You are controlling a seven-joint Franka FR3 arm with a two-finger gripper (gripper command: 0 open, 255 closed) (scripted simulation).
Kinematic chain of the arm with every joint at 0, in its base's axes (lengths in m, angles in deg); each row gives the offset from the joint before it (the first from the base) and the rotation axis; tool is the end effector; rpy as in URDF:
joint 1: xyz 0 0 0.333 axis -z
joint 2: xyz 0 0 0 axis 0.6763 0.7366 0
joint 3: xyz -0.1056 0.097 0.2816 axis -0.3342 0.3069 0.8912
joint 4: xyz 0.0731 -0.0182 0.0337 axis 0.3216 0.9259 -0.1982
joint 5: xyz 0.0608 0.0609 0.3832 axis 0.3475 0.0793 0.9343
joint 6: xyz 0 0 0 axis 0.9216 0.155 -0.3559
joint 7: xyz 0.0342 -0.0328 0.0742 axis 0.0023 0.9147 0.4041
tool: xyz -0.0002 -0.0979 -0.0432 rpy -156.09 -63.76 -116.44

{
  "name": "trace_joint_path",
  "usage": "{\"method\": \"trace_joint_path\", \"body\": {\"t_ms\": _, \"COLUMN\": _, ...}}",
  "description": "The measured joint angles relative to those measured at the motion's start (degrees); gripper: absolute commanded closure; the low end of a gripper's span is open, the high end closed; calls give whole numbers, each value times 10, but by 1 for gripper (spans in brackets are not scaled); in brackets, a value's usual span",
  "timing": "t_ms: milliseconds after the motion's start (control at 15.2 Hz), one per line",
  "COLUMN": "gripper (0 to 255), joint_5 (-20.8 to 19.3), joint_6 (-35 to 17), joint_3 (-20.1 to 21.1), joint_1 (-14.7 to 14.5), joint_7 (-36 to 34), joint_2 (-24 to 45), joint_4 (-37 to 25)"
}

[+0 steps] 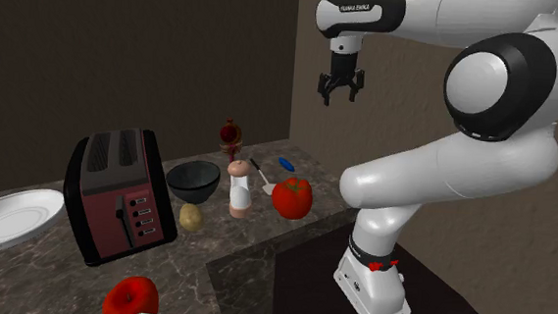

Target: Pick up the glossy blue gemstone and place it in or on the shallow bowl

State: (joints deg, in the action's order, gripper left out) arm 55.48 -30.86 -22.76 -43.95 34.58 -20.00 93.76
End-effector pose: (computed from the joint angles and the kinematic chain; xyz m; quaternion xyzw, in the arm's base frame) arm 0.3043 0.0229 0.5996 0.9970 0.0359 0.0453 0.0522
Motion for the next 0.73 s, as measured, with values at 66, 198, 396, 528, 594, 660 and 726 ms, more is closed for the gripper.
{"method": "trace_joint_path", "body": {"t_ms": 66, "gripper": 0, "joint_5": 0, "joint_6": 0, "joint_3": 0, "joint_1": 0, "joint_7": 0, "joint_2": 0, "joint_4": 0}}
{"method": "trace_joint_path", "body": {"t_ms": 198, "gripper": 0, "joint_5": 5, "joint_6": -21, "joint_3": 0, "joint_1": -4, "joint_7": 1, "joint_2": 9, "joint_4": 16}}
{"method": "trace_joint_path", "body": {"t_ms": 396, "gripper": 0, "joint_5": 17, "joint_6": -66, "joint_3": -2, "joint_1": -11, "joint_7": 5, "joint_2": 39, "joint_4": 40}}
{"method": "trace_joint_path", "body": {"t_ms": 528, "gripper": 0, "joint_5": 25, "joint_6": -101, "joint_3": -2, "joint_1": -18, "joint_7": 9, "joint_2": 61, "joint_4": 60}}
{"method": "trace_joint_path", "body": {"t_ms": 594, "gripper": 0, "joint_5": 29, "joint_6": -122, "joint_3": -3, "joint_1": -20, "joint_7": 11, "joint_2": 76, "joint_4": 68}}
{"method": "trace_joint_path", "body": {"t_ms": 660, "gripper": 0, "joint_5": 35, "joint_6": -135, "joint_3": -1, "joint_1": -25, "joint_7": 11, "joint_2": 86, "joint_4": 75}}
{"method": "trace_joint_path", "body": {"t_ms": 726, "gripper": 0, "joint_5": 38, "joint_6": -154, "joint_3": -4, "joint_1": -26, "joint_7": 16, "joint_2": 102, "joint_4": 82}}
